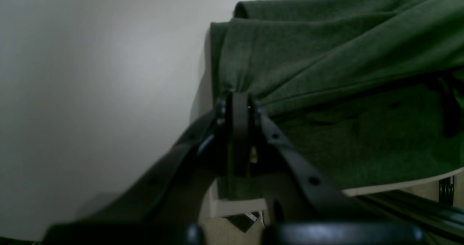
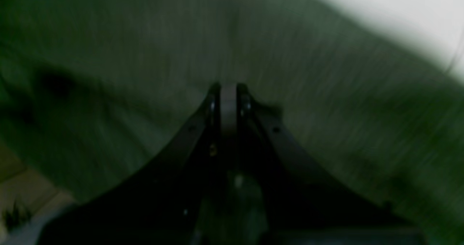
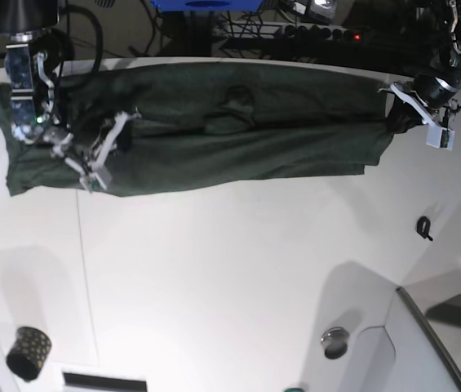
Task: Layout the t-shirt on the table in an organized manner, then fold the t-shirt properly
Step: 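Reach the right gripper onto the folded shirt and grasp its end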
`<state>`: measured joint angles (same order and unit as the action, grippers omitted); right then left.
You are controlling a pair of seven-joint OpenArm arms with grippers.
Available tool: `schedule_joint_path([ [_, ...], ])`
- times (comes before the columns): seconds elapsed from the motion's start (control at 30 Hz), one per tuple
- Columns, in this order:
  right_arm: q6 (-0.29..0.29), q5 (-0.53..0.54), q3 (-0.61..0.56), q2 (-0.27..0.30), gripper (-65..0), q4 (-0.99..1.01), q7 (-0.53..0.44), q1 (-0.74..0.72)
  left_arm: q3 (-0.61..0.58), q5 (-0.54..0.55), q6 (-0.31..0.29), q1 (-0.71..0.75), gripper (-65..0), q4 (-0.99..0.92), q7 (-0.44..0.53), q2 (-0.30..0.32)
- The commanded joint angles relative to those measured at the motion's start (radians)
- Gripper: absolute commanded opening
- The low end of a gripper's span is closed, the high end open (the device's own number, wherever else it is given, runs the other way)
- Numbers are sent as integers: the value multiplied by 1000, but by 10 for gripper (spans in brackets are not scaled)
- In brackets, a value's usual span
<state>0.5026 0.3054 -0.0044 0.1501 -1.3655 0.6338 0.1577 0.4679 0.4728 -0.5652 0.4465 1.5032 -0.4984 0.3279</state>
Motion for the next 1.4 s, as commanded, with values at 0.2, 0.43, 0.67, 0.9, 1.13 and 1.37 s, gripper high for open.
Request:
schedule_joint_path([
  [0.2,3,11,8,9,-642,-131,-18,39,4,14,-2,-25,-650,9,17,20],
  [0.43,-60,11,4,6,-642,-280,82,-33,4,14,-2,-27,-650,9,17,20],
  [0.67,-60,11,2,-27,-642,-5,79,-168,2,14,-2,-27,-650,7,17,20],
  [0.9,-60,10,5,-24,-642,-5,77,-100,4,14,-2,-27,-650,7,17,20],
  [1.13,-61,10,5,-22,-642,-33,83,-68,4,14,-2,-41,-650,7,17,20],
  [1.37,-63,10,1,-51,-642,-260,192,-76,4,13,-2,-47,-650,7,17,20],
])
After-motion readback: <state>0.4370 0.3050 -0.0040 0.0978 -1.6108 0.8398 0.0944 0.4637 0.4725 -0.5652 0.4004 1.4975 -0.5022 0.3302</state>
